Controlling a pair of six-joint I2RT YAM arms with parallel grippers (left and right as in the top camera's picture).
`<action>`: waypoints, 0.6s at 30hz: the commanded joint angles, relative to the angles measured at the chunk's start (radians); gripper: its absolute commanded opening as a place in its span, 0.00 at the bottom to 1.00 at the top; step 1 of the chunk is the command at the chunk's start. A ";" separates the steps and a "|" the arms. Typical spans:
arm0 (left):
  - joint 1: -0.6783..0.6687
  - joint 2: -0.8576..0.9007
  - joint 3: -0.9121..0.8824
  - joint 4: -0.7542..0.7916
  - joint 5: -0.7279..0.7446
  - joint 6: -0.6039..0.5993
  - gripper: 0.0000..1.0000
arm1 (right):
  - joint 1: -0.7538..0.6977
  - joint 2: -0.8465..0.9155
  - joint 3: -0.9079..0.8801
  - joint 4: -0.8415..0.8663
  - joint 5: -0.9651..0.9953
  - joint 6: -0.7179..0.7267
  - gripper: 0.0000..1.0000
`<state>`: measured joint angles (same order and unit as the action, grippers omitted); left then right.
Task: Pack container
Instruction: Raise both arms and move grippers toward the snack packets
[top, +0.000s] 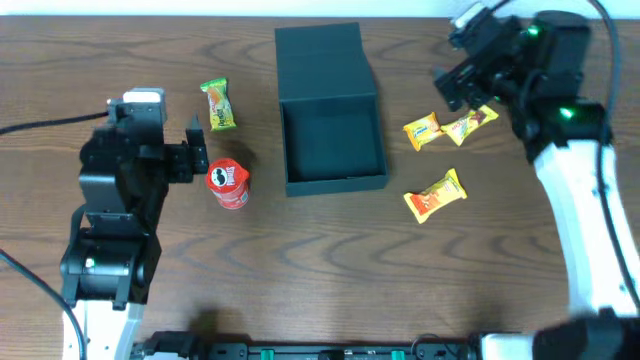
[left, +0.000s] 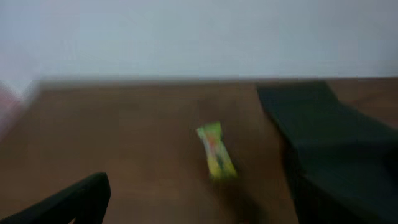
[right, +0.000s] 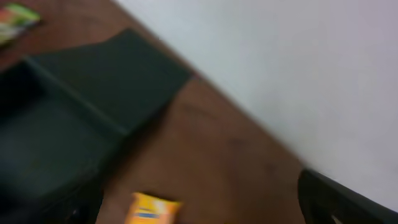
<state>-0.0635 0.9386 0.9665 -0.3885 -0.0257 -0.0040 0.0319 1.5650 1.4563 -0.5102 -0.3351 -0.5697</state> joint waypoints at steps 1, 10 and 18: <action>-0.003 0.027 0.020 -0.046 0.008 -0.272 0.95 | -0.004 0.035 0.021 -0.010 -0.101 0.218 0.99; -0.002 0.359 0.373 -0.407 -0.006 -0.348 0.96 | -0.004 0.043 0.021 -0.050 0.254 0.565 0.99; -0.002 0.544 0.534 -0.578 0.120 -0.347 0.95 | -0.004 0.043 0.021 -0.161 0.144 0.623 0.99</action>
<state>-0.0635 1.4750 1.4746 -0.9413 0.0051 -0.3412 0.0319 1.6207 1.4586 -0.6563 -0.1680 -0.0051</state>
